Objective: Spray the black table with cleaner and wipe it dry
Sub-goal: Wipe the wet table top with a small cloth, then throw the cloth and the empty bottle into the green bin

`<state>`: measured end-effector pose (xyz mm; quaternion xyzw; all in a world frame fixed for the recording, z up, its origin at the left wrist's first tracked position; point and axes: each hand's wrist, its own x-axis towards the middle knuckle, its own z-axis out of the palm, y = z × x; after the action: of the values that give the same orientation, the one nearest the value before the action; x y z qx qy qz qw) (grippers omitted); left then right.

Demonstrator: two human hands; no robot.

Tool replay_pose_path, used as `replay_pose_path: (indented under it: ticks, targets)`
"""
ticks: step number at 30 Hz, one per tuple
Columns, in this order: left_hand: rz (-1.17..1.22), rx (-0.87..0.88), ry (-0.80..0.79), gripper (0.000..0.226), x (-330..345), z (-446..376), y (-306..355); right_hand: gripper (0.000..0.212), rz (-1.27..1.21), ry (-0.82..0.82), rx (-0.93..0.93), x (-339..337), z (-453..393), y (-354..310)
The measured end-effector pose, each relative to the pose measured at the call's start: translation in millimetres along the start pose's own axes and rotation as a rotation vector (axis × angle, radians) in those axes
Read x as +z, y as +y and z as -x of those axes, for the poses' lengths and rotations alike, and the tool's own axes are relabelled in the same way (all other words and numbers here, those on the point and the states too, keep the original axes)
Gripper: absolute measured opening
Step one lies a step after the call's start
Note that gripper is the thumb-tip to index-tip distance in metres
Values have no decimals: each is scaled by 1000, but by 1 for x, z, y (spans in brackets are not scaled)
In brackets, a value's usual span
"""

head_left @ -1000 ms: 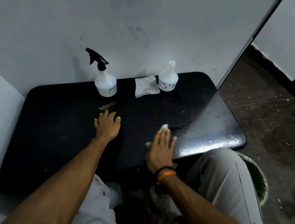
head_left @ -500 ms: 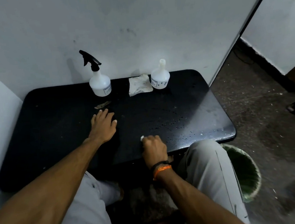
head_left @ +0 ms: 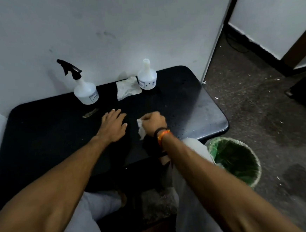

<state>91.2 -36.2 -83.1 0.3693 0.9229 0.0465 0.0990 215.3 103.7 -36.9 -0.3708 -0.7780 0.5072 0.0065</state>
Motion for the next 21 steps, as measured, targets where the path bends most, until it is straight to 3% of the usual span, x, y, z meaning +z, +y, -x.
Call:
replay_pose_path:
  ticks: [5, 12, 21]
  targets:
    - [-6, 105, -14, 56, -11, -28, 60, 23, -127, 204, 106, -86, -28, 11]
    - [37, 304, -64, 57, -14, -58, 171, 19, 12, 368, 200, -172, -18, 95]
    - [34, 541, -108, 50, 8, -67, 288, 22, 38, 443, 377, -230, -8, 200]
